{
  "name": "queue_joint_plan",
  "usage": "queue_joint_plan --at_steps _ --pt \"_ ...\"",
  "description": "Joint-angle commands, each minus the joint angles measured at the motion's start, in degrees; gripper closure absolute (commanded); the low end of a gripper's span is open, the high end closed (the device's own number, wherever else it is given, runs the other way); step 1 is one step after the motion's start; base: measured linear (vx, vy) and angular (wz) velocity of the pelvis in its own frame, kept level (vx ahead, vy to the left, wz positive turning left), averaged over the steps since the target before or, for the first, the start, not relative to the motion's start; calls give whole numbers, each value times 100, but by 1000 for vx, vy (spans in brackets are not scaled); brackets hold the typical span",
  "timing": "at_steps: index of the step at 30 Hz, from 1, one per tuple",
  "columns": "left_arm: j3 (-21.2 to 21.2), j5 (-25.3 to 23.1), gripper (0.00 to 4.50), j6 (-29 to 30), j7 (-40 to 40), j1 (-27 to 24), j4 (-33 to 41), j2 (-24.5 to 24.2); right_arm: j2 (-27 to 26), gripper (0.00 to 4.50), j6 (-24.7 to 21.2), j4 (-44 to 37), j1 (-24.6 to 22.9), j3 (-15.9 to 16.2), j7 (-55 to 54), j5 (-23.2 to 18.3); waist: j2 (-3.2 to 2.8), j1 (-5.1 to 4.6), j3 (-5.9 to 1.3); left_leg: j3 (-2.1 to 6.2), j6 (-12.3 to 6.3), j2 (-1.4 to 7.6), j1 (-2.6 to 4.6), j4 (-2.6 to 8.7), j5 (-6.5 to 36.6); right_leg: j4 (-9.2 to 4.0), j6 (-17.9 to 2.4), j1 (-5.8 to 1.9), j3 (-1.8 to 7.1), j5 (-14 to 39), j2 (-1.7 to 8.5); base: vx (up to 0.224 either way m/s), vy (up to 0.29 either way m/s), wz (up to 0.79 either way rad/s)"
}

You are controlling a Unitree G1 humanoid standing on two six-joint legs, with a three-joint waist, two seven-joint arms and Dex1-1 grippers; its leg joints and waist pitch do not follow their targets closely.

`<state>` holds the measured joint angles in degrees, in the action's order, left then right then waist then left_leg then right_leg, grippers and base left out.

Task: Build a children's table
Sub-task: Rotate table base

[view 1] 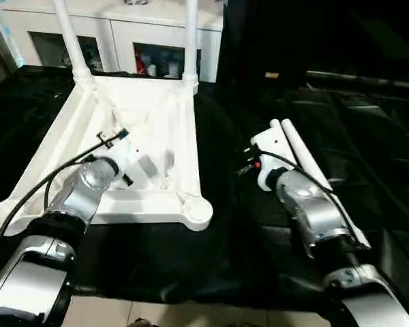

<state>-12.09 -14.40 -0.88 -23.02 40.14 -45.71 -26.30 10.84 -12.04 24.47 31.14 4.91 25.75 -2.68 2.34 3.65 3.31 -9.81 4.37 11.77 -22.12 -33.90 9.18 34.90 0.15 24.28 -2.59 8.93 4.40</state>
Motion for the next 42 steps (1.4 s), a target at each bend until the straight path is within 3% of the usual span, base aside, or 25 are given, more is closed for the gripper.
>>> queue_joint_plan --at_steps 1,4,6,8,10,12,14,16,20,22,24,31,42 --pt "99 460 450 77 -760 -111 477 19 221 443 -247 -462 -118 -16 365 -163 -167 38 -471 10 142 73 122 390 1317 -285 -1298 -322 177 326 236 0 0 0" --pt "92 1191 450 462 -2032 -404 1398 -142 635 443 -675 -1161 -346 -26 1018 -508 -150 97 -453 -18 18 95 132 380 1146 -245 -1484 -356 187 -40 255 0 0 0" --pt "61 1632 450 644 -2670 -567 1875 -274 841 443 -919 -1472 -435 -72 1248 -671 -151 120 -447 -23 16 91 143 390 1240 -253 -1470 -366 183 145 265 0 0 0" --pt "64 1728 450 731 -2794 -596 1980 -320 895 443 -968 -1540 -455 -81 1293 -697 -151 95 -396 -35 119 85 157 416 1684 -340 -1329 -318 188 924 256 0 0 0" --pt "-24 2360 450 1199 -3766 -848 2747 -693 1194 443 -1165 -1866 -606 -89 1505 -723 -146 102 -356 -9 247 121 181 463 1996 -396 -1128 -297 205 1716 286 0 0 0" --pt "-70 2620 450 1545 -4249 -971 3132 -902 1340 443 -1267 -2048 -705 -59 1629 -721 -150 84 -326 -19 285 103 221 457 2212 -429 -1036 -244 201 2065 259 0 0 0" --pt "-117 2738 450 1786 -4556 -1059 3423 -1070 1437 443 -1350 -2200 -780 -24 1747 -754 -149 59 -305 1 303 86 218 469 2392 -476 -863 -243 197 2544 256 0 0 0" --pt "-208 2851 450 2117 -4908 -1181 3803 -1281 1575 443 -1478 -2418 -864 50 1909 -827 -158 65 -302 6 293 93 231 466 2349 -502 -798 -227 206 2695 269 0 0 0" --pt "-514 2769 450 2428 -5202 -1361 4283 -1610 1779 443 -1647 -2746 -986 221 2155 -901 -175 46 -290 25 294 100 209 489 2344 -498 -696 -235 203 2792 250 0 0 0" --pt "-748 2264 450 2264 -4975 -1362 4155 -1642 1893 443 -1789 -2970 -1100 335 2369 -998 -164 29 -289 16 270 85 230 472 2382 -527 -640 -210 202 2871 236 0 0 0" --pt "-805 2152 450 2273 -4921 -1359 4122 -1630 1961 443 -1867 -3107 -1175 384 2526 -1071 -164 39 -301 18 261 84 218 464 2309 -528 -591 -224 206 2866 243 0 0 0" --pt "-1026 1793 450 2259 -4687 -1306 4024 -1585 2591 443 -2245 -3944 -1591 718 3551 -1620 -174 62 -329 21 167 97 193 454 2103 -478 -754 -267 210 2383 242 0 0 0" --pt "-991 1518 450 1870 -4097 -1136 3644 -1062 2735 443 -2344 -3983 -1583 684 3569 -1622 -162 88 -332 13 166 86 199 429 2085 -508 -765 -264 196 2492 242 0 0 0"
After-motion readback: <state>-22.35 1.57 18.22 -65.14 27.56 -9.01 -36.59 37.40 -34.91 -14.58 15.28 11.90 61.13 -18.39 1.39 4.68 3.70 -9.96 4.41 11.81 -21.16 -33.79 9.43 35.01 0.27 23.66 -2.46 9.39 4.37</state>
